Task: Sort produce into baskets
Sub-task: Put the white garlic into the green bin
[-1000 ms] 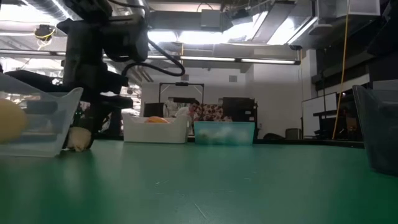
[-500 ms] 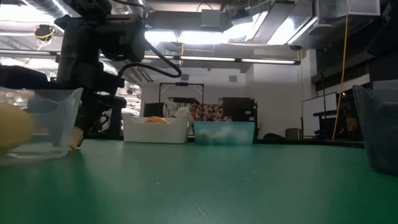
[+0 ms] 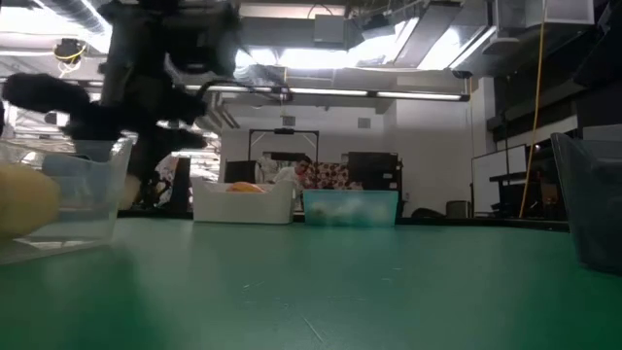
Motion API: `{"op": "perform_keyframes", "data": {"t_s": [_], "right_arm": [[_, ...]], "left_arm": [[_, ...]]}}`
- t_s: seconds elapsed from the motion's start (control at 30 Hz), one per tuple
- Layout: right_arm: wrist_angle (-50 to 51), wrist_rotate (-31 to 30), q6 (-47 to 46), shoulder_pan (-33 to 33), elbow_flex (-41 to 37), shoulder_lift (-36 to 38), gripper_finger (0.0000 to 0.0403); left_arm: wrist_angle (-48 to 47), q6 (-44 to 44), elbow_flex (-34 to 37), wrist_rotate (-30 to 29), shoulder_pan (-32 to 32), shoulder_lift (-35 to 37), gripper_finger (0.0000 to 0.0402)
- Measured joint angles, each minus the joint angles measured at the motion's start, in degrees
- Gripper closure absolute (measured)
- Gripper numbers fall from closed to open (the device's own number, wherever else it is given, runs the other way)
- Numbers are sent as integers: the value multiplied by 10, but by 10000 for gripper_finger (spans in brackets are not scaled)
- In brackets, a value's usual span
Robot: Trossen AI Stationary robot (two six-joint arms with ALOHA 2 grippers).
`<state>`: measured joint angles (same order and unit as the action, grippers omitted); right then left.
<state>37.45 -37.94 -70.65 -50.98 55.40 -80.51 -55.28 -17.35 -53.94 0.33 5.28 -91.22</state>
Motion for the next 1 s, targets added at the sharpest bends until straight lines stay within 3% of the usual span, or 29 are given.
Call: {"op": "perform_keyframes", "data": {"t_s": [0.1, 0.2, 0.53, 0.67, 1.0], "right_arm": [[0, 0, 3, 0, 0, 0, 123], [2, -1, 4, 0, 0, 0, 123], [4, -11, 4, 0, 0, 0, 123], [4, -14, 5, 0, 0, 0, 123], [21, -27, 6, 0, 0, 0, 123]], "left_arm": [[5, -1, -30, -40, -9, 0, 247], [67, 3, -58, -82, -30, 0, 247], [483, 68, -83, -110, -165, -2, 247], [600, 89, -84, -111, -220, -22, 246], [616, 171, -198, -93, -304, -163, 246]]}}
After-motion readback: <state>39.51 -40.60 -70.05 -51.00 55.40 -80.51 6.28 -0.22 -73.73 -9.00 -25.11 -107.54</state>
